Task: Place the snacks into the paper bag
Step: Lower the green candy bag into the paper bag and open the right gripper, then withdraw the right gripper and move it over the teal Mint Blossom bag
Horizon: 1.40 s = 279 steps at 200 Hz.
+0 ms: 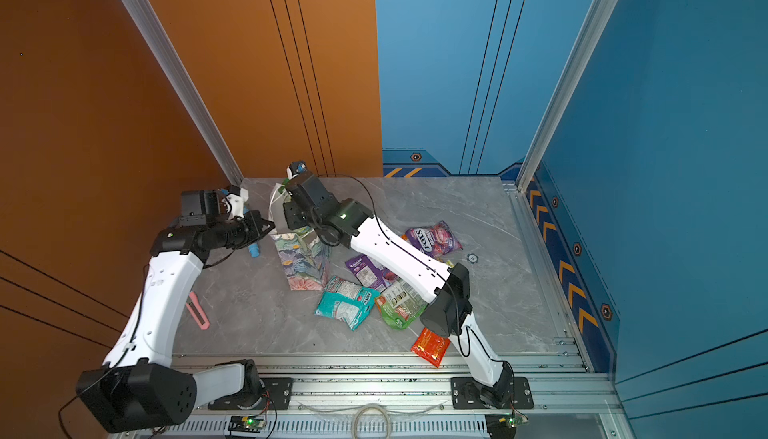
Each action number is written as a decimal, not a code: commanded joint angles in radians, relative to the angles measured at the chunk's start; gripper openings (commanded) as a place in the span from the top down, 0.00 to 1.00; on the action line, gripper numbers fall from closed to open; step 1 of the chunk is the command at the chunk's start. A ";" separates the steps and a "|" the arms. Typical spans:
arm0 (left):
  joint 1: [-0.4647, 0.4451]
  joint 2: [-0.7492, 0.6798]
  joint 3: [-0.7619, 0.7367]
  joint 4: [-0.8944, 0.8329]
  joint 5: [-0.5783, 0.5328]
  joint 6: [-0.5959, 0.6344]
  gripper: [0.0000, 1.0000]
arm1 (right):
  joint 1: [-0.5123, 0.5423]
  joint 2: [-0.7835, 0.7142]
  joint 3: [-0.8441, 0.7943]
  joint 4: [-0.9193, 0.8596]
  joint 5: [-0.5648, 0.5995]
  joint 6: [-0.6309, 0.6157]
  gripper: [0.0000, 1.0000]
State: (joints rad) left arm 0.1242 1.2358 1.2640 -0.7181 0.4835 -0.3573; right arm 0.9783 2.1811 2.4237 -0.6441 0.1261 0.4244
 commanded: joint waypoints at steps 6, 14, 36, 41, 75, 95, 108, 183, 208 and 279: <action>0.007 -0.017 -0.012 0.012 0.021 -0.002 1.00 | -0.016 0.006 0.006 0.051 -0.041 0.059 1.00; 0.007 -0.017 -0.012 0.011 0.023 0.000 1.00 | -0.019 0.010 0.006 0.058 -0.048 0.067 1.00; 0.008 -0.016 -0.012 0.012 0.027 0.000 1.00 | -0.023 0.020 0.009 0.068 -0.053 0.087 1.00; 0.007 -0.016 -0.012 0.012 0.027 0.000 1.00 | -0.024 0.023 0.008 0.072 -0.055 0.092 1.00; 0.006 -0.017 -0.012 0.012 0.029 0.001 1.00 | -0.025 0.031 0.012 0.090 -0.061 0.110 0.94; 0.007 -0.017 -0.013 0.013 0.030 0.001 1.00 | -0.029 0.025 0.013 0.111 -0.076 0.111 0.67; 0.007 -0.017 -0.014 0.013 0.031 0.001 1.00 | -0.030 0.009 0.013 0.125 -0.071 0.100 0.57; 0.010 -0.017 -0.016 0.013 0.031 0.004 1.00 | -0.074 -0.153 -0.092 0.147 -0.022 0.016 0.49; 0.012 -0.014 -0.015 0.013 0.031 0.004 1.00 | -0.108 -0.252 -0.253 0.169 -0.032 0.016 0.50; 0.048 -0.018 0.000 -0.003 0.052 0.043 1.00 | -0.227 -0.616 -0.918 0.221 -0.107 0.099 0.50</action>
State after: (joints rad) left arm 0.1528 1.2358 1.2587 -0.7143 0.5030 -0.3504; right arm 0.7784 1.6310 1.6688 -0.4095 0.0475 0.4801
